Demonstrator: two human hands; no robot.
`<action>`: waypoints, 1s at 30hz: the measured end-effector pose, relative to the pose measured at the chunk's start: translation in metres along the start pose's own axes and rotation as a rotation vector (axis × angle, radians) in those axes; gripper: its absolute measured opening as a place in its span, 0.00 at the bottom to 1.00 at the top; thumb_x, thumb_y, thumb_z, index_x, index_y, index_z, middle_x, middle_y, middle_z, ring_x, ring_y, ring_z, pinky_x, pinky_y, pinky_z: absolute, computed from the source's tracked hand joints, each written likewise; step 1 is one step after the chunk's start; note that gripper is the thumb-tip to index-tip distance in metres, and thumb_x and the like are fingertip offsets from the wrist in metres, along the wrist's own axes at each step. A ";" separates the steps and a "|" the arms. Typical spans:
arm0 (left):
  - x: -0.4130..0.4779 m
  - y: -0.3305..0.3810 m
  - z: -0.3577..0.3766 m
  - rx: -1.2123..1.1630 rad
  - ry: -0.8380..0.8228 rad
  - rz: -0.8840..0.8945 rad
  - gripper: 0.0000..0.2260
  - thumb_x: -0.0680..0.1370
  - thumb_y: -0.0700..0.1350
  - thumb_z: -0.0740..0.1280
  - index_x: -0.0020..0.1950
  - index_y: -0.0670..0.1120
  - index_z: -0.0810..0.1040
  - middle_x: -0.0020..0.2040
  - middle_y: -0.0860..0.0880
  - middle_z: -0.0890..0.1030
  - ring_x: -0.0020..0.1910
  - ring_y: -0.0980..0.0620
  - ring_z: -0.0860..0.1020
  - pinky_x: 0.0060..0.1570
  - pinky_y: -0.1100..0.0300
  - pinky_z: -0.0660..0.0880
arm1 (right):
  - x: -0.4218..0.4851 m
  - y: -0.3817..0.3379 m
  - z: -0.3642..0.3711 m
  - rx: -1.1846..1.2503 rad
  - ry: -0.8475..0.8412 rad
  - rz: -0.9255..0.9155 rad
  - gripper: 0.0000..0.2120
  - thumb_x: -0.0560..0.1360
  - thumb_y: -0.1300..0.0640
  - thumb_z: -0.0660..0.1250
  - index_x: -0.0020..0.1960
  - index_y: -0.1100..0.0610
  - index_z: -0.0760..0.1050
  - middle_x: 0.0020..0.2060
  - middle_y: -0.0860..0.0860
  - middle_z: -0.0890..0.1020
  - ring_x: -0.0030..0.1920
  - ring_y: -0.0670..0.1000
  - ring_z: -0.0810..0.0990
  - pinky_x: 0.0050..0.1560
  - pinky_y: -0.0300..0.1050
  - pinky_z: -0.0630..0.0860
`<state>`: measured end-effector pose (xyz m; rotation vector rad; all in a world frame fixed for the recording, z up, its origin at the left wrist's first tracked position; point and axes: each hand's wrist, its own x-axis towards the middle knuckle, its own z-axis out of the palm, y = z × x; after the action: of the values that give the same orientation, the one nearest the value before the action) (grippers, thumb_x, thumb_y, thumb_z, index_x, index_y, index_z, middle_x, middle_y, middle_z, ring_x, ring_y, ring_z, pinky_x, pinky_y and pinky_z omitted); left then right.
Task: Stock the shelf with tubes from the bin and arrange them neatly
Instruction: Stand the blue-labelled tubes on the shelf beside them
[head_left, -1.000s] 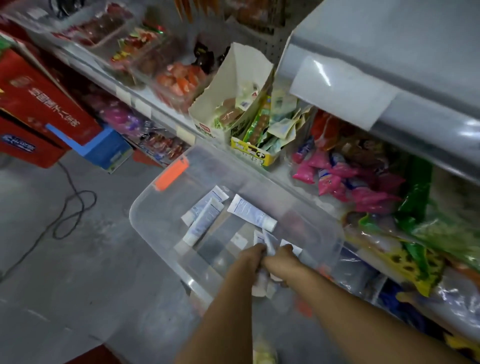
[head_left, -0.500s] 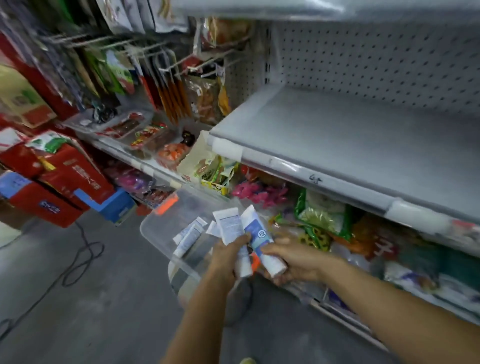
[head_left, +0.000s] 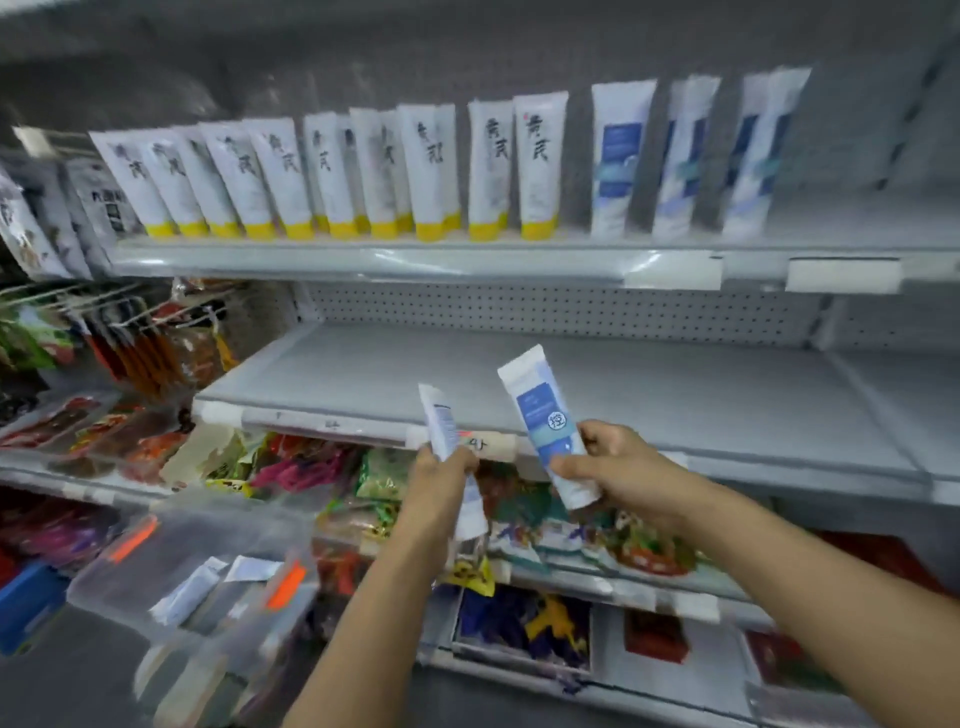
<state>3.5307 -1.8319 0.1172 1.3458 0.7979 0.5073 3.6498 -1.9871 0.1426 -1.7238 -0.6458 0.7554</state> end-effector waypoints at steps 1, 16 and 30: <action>-0.008 0.012 0.021 -0.002 -0.038 0.000 0.07 0.77 0.37 0.62 0.54 0.41 0.71 0.39 0.43 0.73 0.35 0.47 0.73 0.35 0.57 0.72 | -0.012 -0.005 -0.021 0.009 0.047 -0.017 0.11 0.75 0.63 0.70 0.56 0.60 0.75 0.50 0.57 0.83 0.44 0.53 0.81 0.40 0.44 0.77; -0.034 0.145 0.180 0.144 -0.470 0.520 0.26 0.70 0.41 0.76 0.66 0.48 0.73 0.55 0.52 0.81 0.50 0.56 0.81 0.49 0.63 0.79 | -0.053 -0.091 -0.199 0.117 0.491 -0.376 0.12 0.75 0.62 0.69 0.58 0.56 0.77 0.51 0.54 0.85 0.48 0.51 0.83 0.47 0.49 0.77; 0.012 0.195 0.230 0.258 -0.347 0.725 0.28 0.70 0.45 0.77 0.67 0.49 0.70 0.42 0.61 0.75 0.35 0.69 0.77 0.45 0.67 0.79 | 0.043 -0.135 -0.280 -0.223 0.782 -0.276 0.21 0.68 0.65 0.75 0.60 0.58 0.76 0.52 0.56 0.83 0.51 0.56 0.82 0.57 0.56 0.78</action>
<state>3.7351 -1.9388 0.3116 1.9018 0.0647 0.7182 3.8834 -2.0929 0.3227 -1.8921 -0.4064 -0.2082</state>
